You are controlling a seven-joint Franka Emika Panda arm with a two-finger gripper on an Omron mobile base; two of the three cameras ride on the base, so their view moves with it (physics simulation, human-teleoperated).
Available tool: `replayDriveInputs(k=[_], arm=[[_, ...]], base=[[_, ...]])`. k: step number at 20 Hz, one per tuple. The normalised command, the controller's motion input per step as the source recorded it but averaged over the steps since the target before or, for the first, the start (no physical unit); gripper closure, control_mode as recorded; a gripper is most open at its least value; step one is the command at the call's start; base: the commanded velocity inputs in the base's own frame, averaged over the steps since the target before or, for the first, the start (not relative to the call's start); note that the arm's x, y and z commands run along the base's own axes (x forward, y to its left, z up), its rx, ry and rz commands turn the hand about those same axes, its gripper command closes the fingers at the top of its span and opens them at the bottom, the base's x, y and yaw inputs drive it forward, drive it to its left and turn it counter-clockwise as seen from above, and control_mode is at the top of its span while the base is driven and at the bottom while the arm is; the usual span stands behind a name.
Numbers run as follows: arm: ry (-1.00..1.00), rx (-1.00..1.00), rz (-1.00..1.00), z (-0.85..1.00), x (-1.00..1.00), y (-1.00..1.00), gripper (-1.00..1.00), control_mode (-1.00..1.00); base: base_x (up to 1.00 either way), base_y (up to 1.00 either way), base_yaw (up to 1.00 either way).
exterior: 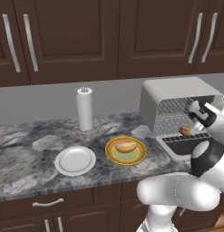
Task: Open the toaster oven door. Place the hotdog bun on the top rack in the toaster oven and place the chicken drumstick on the bottom rack.
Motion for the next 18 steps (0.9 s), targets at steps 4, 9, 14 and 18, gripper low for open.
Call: replayDriveInputs(k=[4, 9, 14, 18], arm=[[0.18, 0.11, -0.25, 0.04, -0.25, 0.01, -1.0, -1.0], [0.08, 0.04, -0.27, 0.0, -0.25, 0.0, -1.0, -1.0], [0.18, 0.04, -0.21, -0.11, -0.11, -0.03, -1.0, -1.0], [0.1, 0.05, -0.14, -0.23, 0.0, -0.01, -1.0, -1.0]], base=[[0.0, 0.0, 0.0], [0.0, 0.0, 0.0], [0.0, 0.0, 0.0], [0.0, 0.0, 0.0]])
